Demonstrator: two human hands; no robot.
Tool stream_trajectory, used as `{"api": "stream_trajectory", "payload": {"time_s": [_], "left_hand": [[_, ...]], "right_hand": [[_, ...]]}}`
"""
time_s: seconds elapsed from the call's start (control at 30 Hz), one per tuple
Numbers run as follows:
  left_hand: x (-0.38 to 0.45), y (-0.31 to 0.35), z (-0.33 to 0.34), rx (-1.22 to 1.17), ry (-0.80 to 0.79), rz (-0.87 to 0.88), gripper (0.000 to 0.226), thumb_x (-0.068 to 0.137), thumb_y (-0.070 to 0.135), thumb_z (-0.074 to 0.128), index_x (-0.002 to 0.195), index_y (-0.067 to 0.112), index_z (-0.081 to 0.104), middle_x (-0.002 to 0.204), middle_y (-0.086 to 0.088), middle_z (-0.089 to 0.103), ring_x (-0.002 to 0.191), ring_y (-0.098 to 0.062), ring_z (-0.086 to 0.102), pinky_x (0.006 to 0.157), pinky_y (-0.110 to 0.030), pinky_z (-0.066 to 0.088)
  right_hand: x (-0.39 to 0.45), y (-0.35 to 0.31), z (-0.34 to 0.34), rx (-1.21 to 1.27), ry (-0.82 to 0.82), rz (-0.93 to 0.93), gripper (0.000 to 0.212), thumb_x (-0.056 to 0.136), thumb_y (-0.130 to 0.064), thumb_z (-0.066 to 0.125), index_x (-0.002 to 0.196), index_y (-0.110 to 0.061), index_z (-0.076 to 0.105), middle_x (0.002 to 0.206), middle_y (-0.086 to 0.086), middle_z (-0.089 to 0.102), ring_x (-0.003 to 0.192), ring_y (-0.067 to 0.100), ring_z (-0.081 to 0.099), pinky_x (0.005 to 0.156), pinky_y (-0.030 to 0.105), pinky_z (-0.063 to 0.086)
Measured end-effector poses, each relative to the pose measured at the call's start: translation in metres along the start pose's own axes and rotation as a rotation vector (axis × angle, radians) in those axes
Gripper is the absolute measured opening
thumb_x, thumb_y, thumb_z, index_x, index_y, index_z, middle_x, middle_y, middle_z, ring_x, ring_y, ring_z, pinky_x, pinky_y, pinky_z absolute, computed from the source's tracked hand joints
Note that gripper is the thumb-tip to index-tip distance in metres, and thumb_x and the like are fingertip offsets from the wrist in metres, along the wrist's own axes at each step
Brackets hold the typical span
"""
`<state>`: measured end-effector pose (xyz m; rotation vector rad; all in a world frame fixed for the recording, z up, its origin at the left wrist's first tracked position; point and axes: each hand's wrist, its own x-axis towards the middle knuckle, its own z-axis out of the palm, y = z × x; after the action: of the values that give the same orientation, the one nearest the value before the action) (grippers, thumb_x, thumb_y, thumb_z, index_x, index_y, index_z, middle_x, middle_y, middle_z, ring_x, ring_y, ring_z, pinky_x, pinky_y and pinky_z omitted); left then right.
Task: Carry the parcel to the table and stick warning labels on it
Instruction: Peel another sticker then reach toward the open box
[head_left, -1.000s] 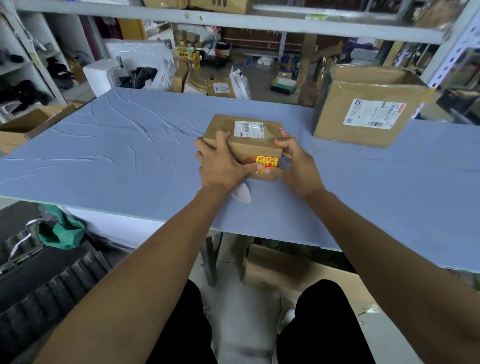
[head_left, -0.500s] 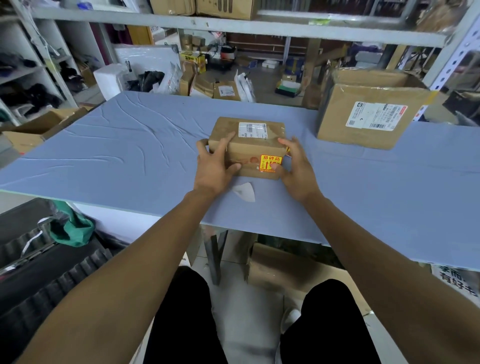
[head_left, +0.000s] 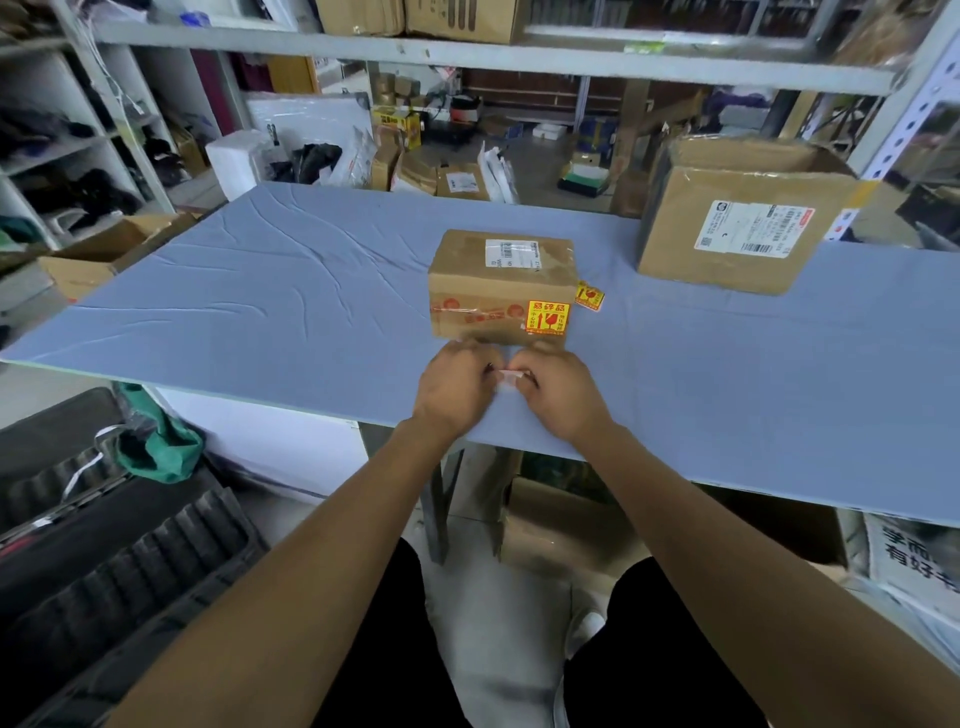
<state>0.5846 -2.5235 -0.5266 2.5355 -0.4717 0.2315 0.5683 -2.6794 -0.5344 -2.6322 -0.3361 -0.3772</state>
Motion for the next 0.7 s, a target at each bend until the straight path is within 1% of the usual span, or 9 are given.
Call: {"api": "stream_trajectory", "payload": {"time_s": [0.1, 0.17, 0.23, 0.3, 0.4, 0.43, 0.5, 0.6, 0.7], "left_hand": [[0.003, 0.019, 0.009, -0.108, 0.048, -0.153, 0.017, 0.093, 0.021, 0.056, 0.090, 0.013, 0.071, 0.093, -0.010, 0.073, 0.088, -0.028, 0.064, 0.067, -0.028, 0.035], [0.002, 0.023, 0.010, -0.193, 0.085, -0.204, 0.017, 0.091, 0.020, 0.055, 0.094, 0.020, 0.072, 0.094, -0.006, 0.075, 0.088, -0.026, 0.065, 0.067, -0.028, 0.039], [-0.001, 0.020, 0.007, -0.279, 0.061, -0.181, 0.023, 0.091, 0.019, 0.054, 0.100, 0.024, 0.074, 0.101, 0.000, 0.077, 0.093, -0.023, 0.065, 0.075, -0.031, 0.049], [-0.002, 0.014, 0.005, -0.373, 0.006, -0.150, 0.024, 0.091, 0.023, 0.055, 0.102, 0.028, 0.075, 0.104, 0.004, 0.077, 0.098, -0.019, 0.067, 0.086, -0.037, 0.054], [-0.004, 0.006, 0.004, -0.478, -0.015, -0.129, 0.018, 0.091, 0.027, 0.060, 0.095, 0.029, 0.077, 0.096, 0.007, 0.078, 0.092, -0.017, 0.069, 0.088, -0.042, 0.055], [-0.004, 0.006, 0.004, -0.517, -0.008, -0.125, 0.017, 0.092, 0.022, 0.061, 0.092, 0.028, 0.078, 0.094, 0.006, 0.078, 0.091, -0.017, 0.070, 0.089, -0.043, 0.055], [-0.005, 0.006, 0.003, -0.589, 0.003, -0.128, 0.019, 0.092, 0.014, 0.062, 0.087, 0.023, 0.077, 0.091, 0.004, 0.077, 0.091, -0.016, 0.070, 0.091, -0.039, 0.055], [-0.005, 0.010, 0.001, -0.609, 0.049, -0.201, 0.017, 0.090, 0.009, 0.063, 0.084, 0.024, 0.068, 0.085, 0.004, 0.071, 0.086, -0.016, 0.067, 0.081, -0.029, 0.051], [-0.003, 0.013, 0.001, -0.536, 0.093, -0.244, 0.025, 0.089, 0.010, 0.062, 0.073, 0.031, 0.062, 0.080, 0.008, 0.067, 0.083, -0.015, 0.063, 0.074, -0.027, 0.047]], "right_hand": [[-0.006, -0.001, -0.004, 0.108, 0.104, 0.018, 0.008, 0.093, -0.018, 0.058, 0.088, -0.012, 0.059, 0.085, 0.006, 0.061, 0.076, 0.021, 0.054, 0.065, 0.032, 0.039], [-0.009, -0.001, -0.006, 0.155, 0.133, -0.004, 0.003, 0.088, -0.011, 0.063, 0.090, -0.011, 0.065, 0.088, 0.004, 0.064, 0.075, 0.016, 0.055, 0.069, 0.030, 0.045], [-0.010, -0.002, -0.009, 0.162, 0.129, -0.032, 0.015, 0.085, -0.009, 0.066, 0.097, -0.013, 0.074, 0.098, 0.005, 0.071, 0.084, 0.017, 0.062, 0.077, 0.021, 0.046], [-0.010, -0.004, -0.012, 0.177, 0.126, -0.033, 0.017, 0.086, -0.012, 0.066, 0.100, -0.013, 0.076, 0.101, 0.007, 0.073, 0.090, 0.018, 0.065, 0.081, 0.021, 0.047], [-0.010, -0.005, -0.011, 0.294, 0.133, 0.069, 0.012, 0.088, -0.021, 0.068, 0.094, -0.010, 0.066, 0.087, 0.004, 0.070, 0.081, 0.016, 0.064, 0.073, 0.027, 0.052], [-0.009, -0.005, -0.011, 0.311, 0.131, 0.096, 0.013, 0.088, -0.022, 0.068, 0.092, -0.011, 0.063, 0.084, 0.002, 0.068, 0.078, 0.015, 0.062, 0.070, 0.027, 0.050], [-0.008, -0.004, -0.010, 0.286, 0.117, 0.096, 0.011, 0.087, -0.022, 0.069, 0.088, -0.011, 0.066, 0.080, -0.001, 0.064, 0.075, 0.016, 0.059, 0.068, 0.030, 0.047], [-0.012, -0.006, -0.012, 0.239, 0.098, 0.090, 0.013, 0.088, -0.023, 0.068, 0.087, -0.010, 0.071, 0.080, 0.002, 0.069, 0.074, 0.017, 0.060, 0.069, 0.034, 0.047], [-0.017, -0.008, -0.014, 0.291, 0.080, 0.072, 0.014, 0.088, -0.020, 0.068, 0.094, -0.009, 0.074, 0.090, 0.006, 0.076, 0.081, 0.020, 0.066, 0.076, 0.038, 0.053]]}}
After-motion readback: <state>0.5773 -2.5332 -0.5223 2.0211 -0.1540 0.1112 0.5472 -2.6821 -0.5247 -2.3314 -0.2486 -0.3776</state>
